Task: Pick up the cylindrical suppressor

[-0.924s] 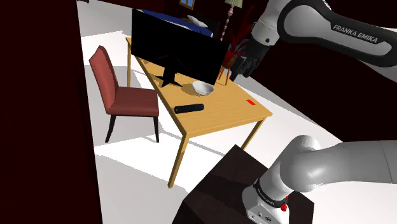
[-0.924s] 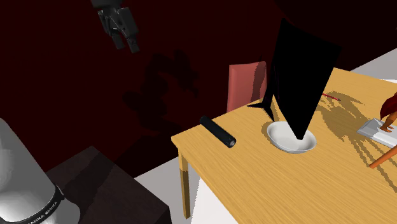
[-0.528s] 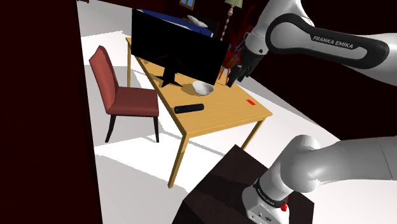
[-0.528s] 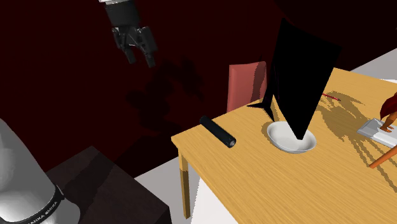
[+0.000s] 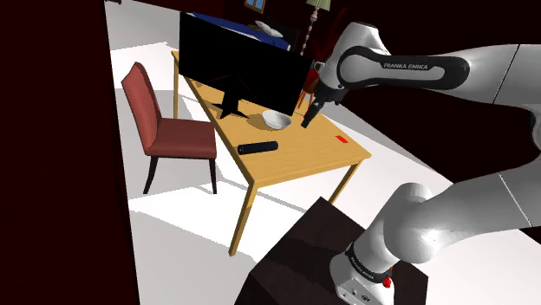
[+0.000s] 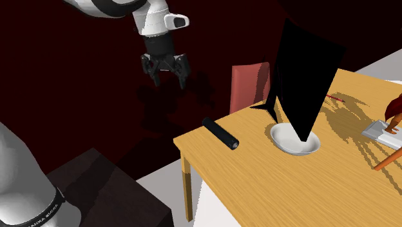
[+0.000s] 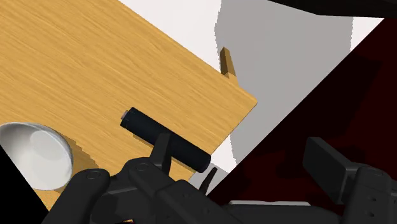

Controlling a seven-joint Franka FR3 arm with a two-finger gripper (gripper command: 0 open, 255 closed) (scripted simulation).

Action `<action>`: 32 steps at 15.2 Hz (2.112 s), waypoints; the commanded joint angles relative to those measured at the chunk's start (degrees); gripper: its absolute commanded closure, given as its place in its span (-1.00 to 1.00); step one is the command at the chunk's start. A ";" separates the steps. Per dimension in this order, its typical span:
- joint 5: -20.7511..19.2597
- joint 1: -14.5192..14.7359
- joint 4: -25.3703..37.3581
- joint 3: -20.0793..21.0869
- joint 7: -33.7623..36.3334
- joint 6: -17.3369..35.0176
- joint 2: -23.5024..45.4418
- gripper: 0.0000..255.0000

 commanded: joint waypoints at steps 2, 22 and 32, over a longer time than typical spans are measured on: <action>0.50 1.72 0.85 -4.12 -8.11 5.41 6.21 -1.00; 29.42 0.02 26.35 -6.82 -66.83 20.74 55.30 -1.00; 32.60 -3.79 33.47 -2.20 -73.99 23.58 66.02 -1.00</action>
